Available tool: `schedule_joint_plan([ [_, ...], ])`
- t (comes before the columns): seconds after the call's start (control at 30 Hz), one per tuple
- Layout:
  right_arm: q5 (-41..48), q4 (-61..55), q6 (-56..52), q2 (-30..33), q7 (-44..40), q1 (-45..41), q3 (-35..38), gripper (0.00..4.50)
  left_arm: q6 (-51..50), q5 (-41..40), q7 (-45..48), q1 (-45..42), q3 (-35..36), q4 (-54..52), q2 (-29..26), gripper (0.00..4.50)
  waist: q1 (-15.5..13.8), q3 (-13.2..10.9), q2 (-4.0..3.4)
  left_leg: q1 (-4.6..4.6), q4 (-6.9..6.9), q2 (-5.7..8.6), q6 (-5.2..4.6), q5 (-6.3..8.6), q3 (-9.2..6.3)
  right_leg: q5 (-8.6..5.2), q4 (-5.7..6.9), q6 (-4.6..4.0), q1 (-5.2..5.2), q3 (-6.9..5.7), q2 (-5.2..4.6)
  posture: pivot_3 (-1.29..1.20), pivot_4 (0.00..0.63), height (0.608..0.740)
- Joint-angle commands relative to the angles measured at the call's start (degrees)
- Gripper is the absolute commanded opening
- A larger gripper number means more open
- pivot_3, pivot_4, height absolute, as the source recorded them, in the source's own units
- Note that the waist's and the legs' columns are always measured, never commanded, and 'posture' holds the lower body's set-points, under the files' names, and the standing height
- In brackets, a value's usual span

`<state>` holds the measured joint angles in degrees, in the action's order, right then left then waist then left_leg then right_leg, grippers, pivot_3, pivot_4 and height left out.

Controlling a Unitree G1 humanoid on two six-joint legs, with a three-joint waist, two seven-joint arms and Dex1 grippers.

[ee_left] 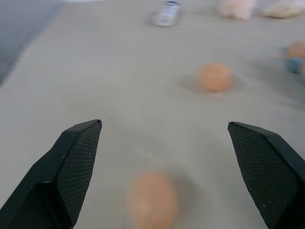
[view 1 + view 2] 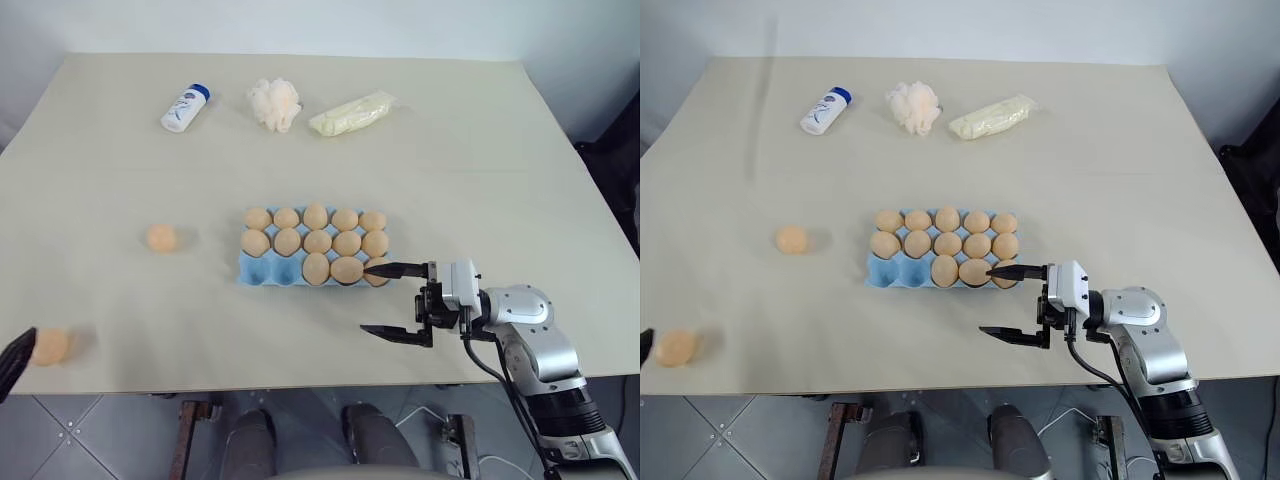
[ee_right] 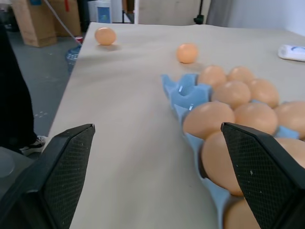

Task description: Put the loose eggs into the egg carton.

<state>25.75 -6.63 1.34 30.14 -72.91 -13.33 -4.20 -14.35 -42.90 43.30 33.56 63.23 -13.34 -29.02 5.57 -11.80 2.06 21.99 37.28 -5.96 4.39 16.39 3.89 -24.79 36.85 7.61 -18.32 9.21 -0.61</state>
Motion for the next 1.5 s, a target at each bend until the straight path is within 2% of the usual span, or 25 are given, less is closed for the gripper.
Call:
schedule_joint_plan([
  [0.03, 0.8, -1.3, 1.2, -0.3, -0.3, -0.7, 0.0, 4.43, 1.6, -0.2, 0.5, 3.3, 1.5, 1.1, 2.1, 4.5, 0.0, 0.0, 0.02, 0.0, -0.01, 0.0, 0.0, 0.0, 0.0, 0.0, -0.01, 0.0, 0.0, 0.0, 0.0, 0.0, 0.15, 0.74],
  [0.2, 0.9, -2.9, 1.0, -0.2, -0.1, -0.4, -0.5, 4.43, 5.7, 4.3, 1.8, 2.1, -4.4, 4.6, 4.1, 4.5, -0.1, 0.0, 0.08, 0.0, -0.13, -0.01, 0.02, 0.0, 0.02, 0.0, -0.01, 0.0, -0.09, -0.01, 0.01, 0.0, 0.15, 0.74],
  [0.37, 0.8, -4.6, 0.2, 0.1, 0.5, 0.5, -0.7, 4.43, 8.3, 8.7, 0.3, -2.0, -10.4, 9.4, 2.8, 4.5, -0.7, 0.0, 0.13, 0.01, -0.08, -0.01, 0.02, 0.0, 0.02, 0.0, 0.0, 0.0, -0.08, -0.01, 0.01, 0.0, 0.15, 0.74],
  [0.7, 0.7, -7.8, -2.4, 0.8, 3.1, 1.4, -1.2, 4.43, 12.3, 13.3, -3.7, -11.7, -17.4, 15.1, 1.5, 4.5, -0.6, 0.1, 0.23, 0.01, -0.05, -0.06, 0.05, -0.02, 0.03, 0.01, 0.12, 0.0, -0.13, -0.06, 0.0, 0.0, 0.15, 0.74],
  [0.8, 0.6, -8.3, -2.6, 1.1, 3.7, 1.9, -1.2, 4.5, 13.0, 14.0, -4.0, -12.0, -19.2, 15.0, 1.7, 3.91, -0.6, 0.1, 0.25, 0.01, -0.05, -0.1, 0.06, -0.02, 0.04, 0.02, 0.15, 0.0, -0.16, -0.08, 0.0, 0.0, 0.15, 0.74],
  [1.03, 0.0, -8.3, -2.4, 1.2, 5.6, 2.3, -0.9, 4.5, 12.1, 12.0, -1.8, -11.3, -20.1, 13.3, 0.9, 1.86, -0.7, 0.1, 0.25, 0.01, -0.03, -0.11, 0.07, -0.02, 0.02, 0.02, 0.19, 0.0, -0.15, -0.13, 0.01, 0.0, 0.15, 0.74],
  [1.17, -0.6, -8.0, -2.0, 1.7, 6.4, 3.0, -0.5, 4.5, 8.8, 8.7, 1.8, -12.6, -24.5, 5.0, -0.1, 1.86, -1.0, 0.1, 0.25, 0.01, 0.03, -0.1, 0.07, -0.03, -0.01, 0.02, 0.19, 0.0, -0.08, -0.16, 0.01, 0.0, 0.15, 0.74],
  [1.27, -1.2, -8.4, -1.7, 2.5, 7.1, 4.7, 0.2, 4.5, 5.9, 9.8, 3.9, -17.3, -33.1, -0.9, -2.7, 1.86, -1.6, 0.1, 0.25, 0.01, 0.06, -0.05, 0.06, -0.05, -0.09, 0.02, 0.22, 0.0, -0.04, -0.19, -0.01, 0.0, 0.15, 0.74],
  [1.37, -1.5, -9.7, -1.5, 3.6, 8.3, 7.3, 1.7, 4.5, 1.7, 10.2, 4.9, -26.2, -42.1, -2.8, -4.5, 1.86, -2.2, 0.1, 0.22, 0.01, 0.09, -0.01, 0.05, -0.11, -0.09, 0.03, 0.26, -0.01, -0.06, -0.17, -0.01, 0.0, 0.15, 0.74],
  [1.43, -1.3, -11.0, -1.8, 4.3, 9.3, 9.2, 3.0, 4.5, 0.2, 11.6, 6.1, -34.4, -47.5, 0.6, -4.6, 1.86, -2.4, 0.1, 0.21, 0.01, 0.13, 0.0, 0.05, -0.12, -0.07, 0.04, 0.28, 0.0, -0.05, -0.16, 0.0, 0.0, 0.15, 0.74],
  [1.5, -1.0, -12.0, -2.2, 4.9, 10.0, 10.6, 3.9, 4.5, -0.5, 12.6, 7.9, -39.2, -51.1, 3.0, -5.0, 1.86, -2.3, 0.1, 0.21, 0.02, 0.2, 0.01, 0.05, -0.13, -0.08, 0.05, 0.38, 0.02, -0.09, -0.17, 0.02, 0.0, 0.15, 0.74],
])
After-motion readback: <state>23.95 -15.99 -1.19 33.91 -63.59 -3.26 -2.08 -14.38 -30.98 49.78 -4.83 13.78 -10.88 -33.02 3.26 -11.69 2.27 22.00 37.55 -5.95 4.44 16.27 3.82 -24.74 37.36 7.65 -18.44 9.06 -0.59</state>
